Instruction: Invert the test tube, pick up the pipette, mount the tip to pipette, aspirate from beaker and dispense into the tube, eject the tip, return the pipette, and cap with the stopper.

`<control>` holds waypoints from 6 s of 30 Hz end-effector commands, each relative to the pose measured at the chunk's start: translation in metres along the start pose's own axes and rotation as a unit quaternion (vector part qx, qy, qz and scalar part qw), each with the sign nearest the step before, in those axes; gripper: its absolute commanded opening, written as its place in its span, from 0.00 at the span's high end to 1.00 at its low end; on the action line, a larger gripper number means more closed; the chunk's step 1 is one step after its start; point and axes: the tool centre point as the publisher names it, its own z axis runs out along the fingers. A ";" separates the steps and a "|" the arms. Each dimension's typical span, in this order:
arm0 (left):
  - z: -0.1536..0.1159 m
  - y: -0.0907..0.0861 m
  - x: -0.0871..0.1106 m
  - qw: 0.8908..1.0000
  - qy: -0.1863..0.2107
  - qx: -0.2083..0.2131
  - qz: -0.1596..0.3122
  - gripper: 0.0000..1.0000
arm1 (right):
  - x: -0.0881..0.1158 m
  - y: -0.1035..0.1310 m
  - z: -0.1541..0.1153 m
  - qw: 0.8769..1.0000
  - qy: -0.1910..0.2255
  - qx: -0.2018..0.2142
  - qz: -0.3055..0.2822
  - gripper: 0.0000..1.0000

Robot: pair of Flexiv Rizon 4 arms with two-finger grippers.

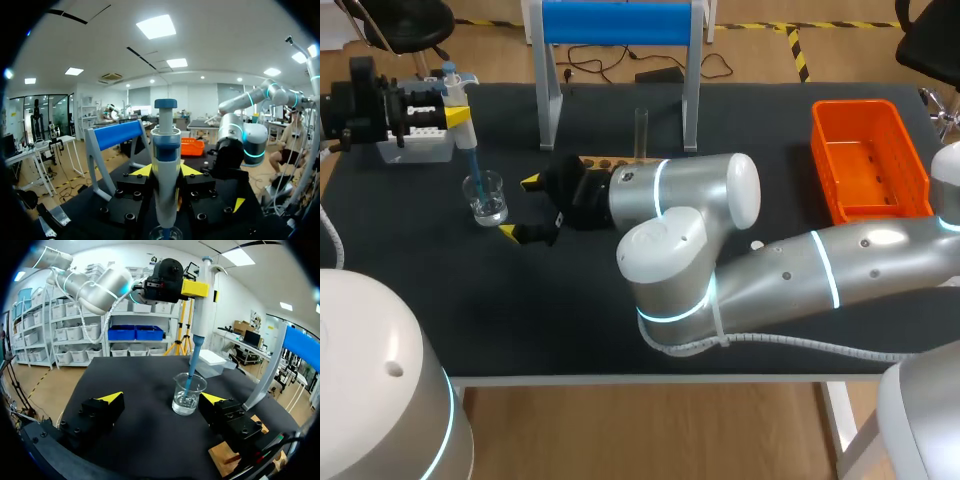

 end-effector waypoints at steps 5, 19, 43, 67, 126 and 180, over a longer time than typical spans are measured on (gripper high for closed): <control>0.000 0.000 0.001 1.000 -0.002 0.000 0.001 1.00 | 0.004 0.010 -0.041 1.000 0.006 0.004 -0.005 0.00; 0.000 0.000 0.001 1.000 -0.002 0.000 0.001 1.00 | 0.007 0.054 -0.103 0.999 0.032 -0.015 -0.011 0.00; 0.000 0.000 0.001 1.000 -0.002 0.000 0.001 1.00 | -0.027 0.166 -0.148 0.982 0.173 -0.056 -0.051 0.00; 0.000 0.000 0.001 1.000 -0.002 0.000 0.001 1.00 | -0.052 0.210 -0.093 0.951 0.292 -0.079 -0.068 0.00; 0.000 0.000 0.001 1.000 -0.002 0.000 0.001 1.00 | -0.072 0.242 -0.007 0.981 0.179 -0.080 -0.008 1.00; 0.000 0.000 0.001 1.000 -0.002 0.000 0.001 1.00 | -0.081 0.220 0.005 0.982 0.178 -0.063 0.008 1.00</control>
